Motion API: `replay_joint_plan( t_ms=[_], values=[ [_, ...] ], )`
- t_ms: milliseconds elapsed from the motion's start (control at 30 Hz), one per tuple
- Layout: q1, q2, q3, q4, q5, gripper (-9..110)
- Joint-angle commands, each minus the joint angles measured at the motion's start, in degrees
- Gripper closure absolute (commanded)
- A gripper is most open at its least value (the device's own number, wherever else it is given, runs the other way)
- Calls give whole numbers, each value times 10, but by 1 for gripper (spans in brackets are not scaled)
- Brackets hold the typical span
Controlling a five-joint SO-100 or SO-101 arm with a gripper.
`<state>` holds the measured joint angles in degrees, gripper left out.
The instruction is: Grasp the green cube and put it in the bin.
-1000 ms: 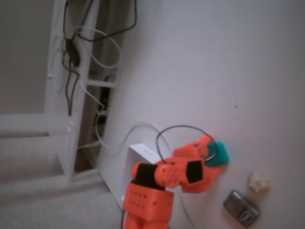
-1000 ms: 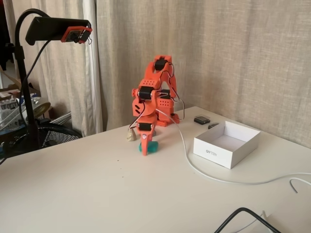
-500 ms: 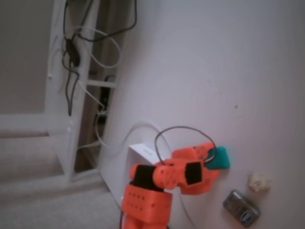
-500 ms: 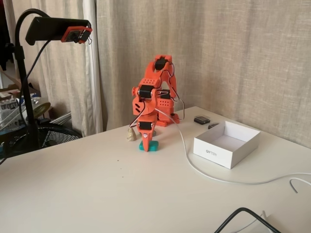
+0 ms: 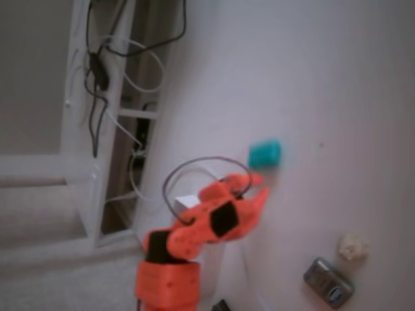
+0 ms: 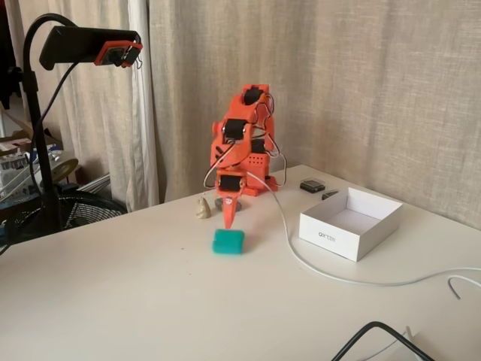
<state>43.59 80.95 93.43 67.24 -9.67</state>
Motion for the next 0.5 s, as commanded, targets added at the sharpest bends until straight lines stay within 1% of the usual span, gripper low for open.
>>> replay_joint_plan(
  t_ms=[0, 167, 267, 300, 333, 367, 400, 467],
  values=[
    [-53, 64, -53, -30, -3, 110],
    [-133, 118, -69, -16, -18, 110],
    [-134, 136, -69, -11, -42, 107],
    [-124, 137, -69, -22, -54, 104],
    [-110, 135, -72, -36, -54, 97],
    [-93, 128, -73, -57, -54, 87],
    [-76, 118, -79, -77, -54, 81],
    [-40, 88, -99, -112, -55, 76]
  ],
)
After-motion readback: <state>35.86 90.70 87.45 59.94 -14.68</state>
